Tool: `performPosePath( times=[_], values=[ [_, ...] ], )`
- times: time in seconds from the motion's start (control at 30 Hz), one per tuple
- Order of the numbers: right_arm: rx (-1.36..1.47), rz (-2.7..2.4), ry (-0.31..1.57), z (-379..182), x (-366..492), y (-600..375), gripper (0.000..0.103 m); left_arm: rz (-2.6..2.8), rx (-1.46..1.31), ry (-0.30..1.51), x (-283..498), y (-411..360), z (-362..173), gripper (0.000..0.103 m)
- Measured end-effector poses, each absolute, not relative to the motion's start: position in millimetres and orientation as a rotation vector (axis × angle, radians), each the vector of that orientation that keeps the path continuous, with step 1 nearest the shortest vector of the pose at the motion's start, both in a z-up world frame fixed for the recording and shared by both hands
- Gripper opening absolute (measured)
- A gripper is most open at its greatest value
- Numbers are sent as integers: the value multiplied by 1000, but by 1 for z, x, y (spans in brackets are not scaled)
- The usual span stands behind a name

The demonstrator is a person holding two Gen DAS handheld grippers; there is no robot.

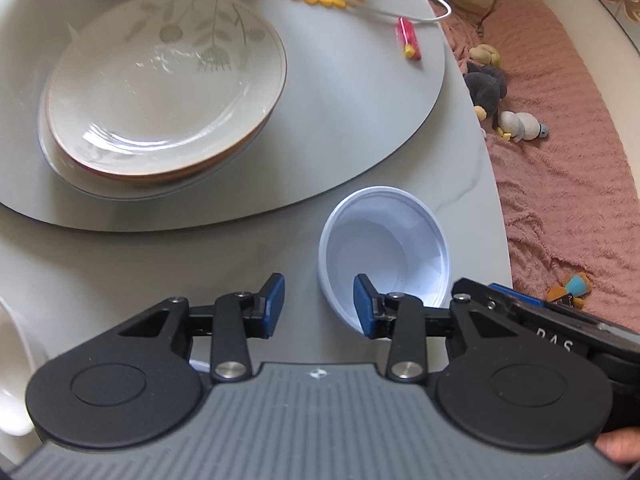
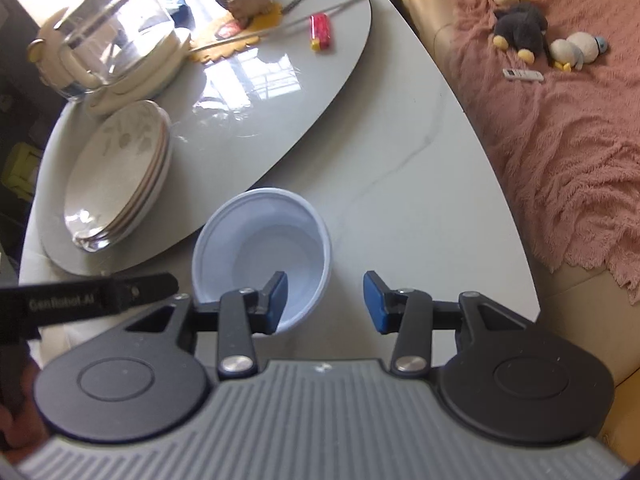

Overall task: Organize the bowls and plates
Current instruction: 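Close both grippers on the rim of a white plastic bowl, then lift the white plastic bowl and carry it over another white bowl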

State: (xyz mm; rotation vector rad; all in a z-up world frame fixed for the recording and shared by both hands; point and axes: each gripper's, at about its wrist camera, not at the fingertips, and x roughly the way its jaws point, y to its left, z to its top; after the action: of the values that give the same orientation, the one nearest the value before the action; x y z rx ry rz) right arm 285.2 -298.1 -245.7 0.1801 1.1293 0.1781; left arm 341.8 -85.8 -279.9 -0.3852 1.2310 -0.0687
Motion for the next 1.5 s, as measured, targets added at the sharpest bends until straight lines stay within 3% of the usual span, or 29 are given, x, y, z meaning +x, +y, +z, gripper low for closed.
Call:
performPosePath(
  times=[0.2,0.43,0.63,0.83,0.97,1.5],
  values=[
    [146,193,1163,-261,310,-291,42,-68,-406,1266,355,-90,-299,36],
    [111,220,1217,-276,333,-288,25,-63,-410,1281,366,-96,-309,33],
    [141,238,1251,-284,341,-290,19,-40,-433,1291,371,-95,-318,29],
    [116,250,1274,-291,346,-286,10,-27,-440,1305,374,-99,-327,17],
    [109,252,1272,-291,347,-285,9,-21,-501,1271,373,-95,-327,8],
    [103,303,1197,-248,330,-293,9,-69,-496,1207,363,-91,-281,8]
  ],
)
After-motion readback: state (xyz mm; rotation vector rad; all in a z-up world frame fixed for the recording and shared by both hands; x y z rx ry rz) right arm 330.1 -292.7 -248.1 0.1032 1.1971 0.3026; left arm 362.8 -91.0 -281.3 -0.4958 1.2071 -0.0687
